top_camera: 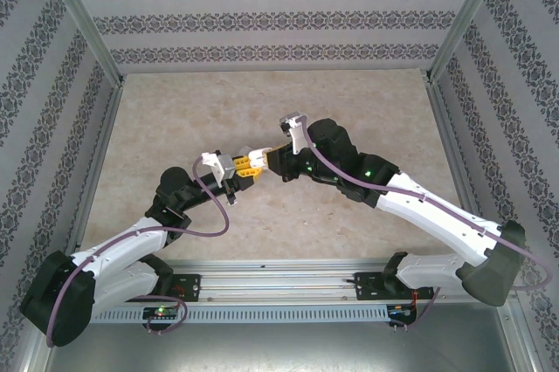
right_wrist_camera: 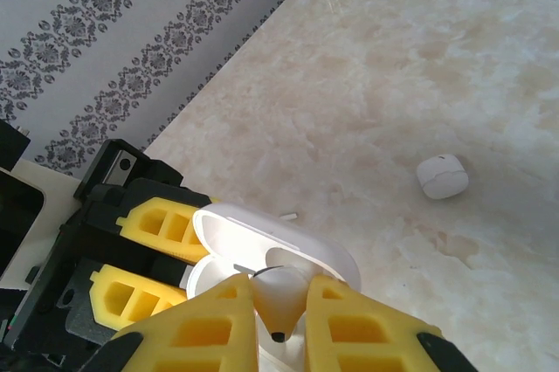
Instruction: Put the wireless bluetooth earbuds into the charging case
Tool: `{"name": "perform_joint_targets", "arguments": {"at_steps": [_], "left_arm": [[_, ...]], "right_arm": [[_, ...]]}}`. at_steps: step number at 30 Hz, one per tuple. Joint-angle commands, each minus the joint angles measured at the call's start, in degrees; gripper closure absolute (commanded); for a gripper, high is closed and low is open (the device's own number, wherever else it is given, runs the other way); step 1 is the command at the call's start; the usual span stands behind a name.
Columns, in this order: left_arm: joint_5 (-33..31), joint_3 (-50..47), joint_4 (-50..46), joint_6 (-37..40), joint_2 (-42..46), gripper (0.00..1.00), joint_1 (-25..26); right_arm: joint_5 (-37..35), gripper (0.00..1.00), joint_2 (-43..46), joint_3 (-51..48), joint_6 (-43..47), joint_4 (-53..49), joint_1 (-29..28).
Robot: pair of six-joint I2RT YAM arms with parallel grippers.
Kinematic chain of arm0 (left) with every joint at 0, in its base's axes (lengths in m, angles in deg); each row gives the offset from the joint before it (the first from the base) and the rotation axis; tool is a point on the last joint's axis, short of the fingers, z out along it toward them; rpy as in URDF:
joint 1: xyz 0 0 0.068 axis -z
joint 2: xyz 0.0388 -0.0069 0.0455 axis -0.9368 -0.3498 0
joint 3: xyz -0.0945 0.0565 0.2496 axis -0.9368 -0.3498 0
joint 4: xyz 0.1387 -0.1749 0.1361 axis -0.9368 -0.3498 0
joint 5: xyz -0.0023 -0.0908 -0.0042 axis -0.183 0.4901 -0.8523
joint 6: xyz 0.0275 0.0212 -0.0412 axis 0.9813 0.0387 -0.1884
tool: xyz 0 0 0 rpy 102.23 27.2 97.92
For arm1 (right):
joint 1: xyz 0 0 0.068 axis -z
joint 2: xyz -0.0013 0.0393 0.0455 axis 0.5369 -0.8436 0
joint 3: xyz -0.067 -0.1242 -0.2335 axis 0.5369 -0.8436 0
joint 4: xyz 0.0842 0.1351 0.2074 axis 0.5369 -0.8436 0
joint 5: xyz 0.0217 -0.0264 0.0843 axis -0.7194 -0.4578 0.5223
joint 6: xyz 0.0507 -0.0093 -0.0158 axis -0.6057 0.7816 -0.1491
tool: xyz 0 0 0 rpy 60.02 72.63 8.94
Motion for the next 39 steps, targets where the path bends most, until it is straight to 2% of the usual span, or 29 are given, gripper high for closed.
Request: {"name": "perform_joint_targets", "arguments": {"at_steps": [1,10,27,39], "left_arm": [[-0.1,-0.4,1.1,1.5,0.9,1.0,0.8],[0.4,-0.1,0.8,1.9,0.9,1.0,0.8],[0.7,0.0,0.3,1.8,1.0,1.0,0.9],[1.1,0.0,0.0,1.9,1.0,1.0,0.9]], "right_arm": [[-1.6,0.85,-0.4,0.9,1.5,-1.4,-0.6],[-3.4,0.85,-0.6,3.7,5.6,-7.3,-0.6],[-0.2,0.85,-1.4,3.2,4.1,-5.8,-1.2],[-5.7,0.85,-0.4,4.9,6.2,-11.1,-1.2]]}}
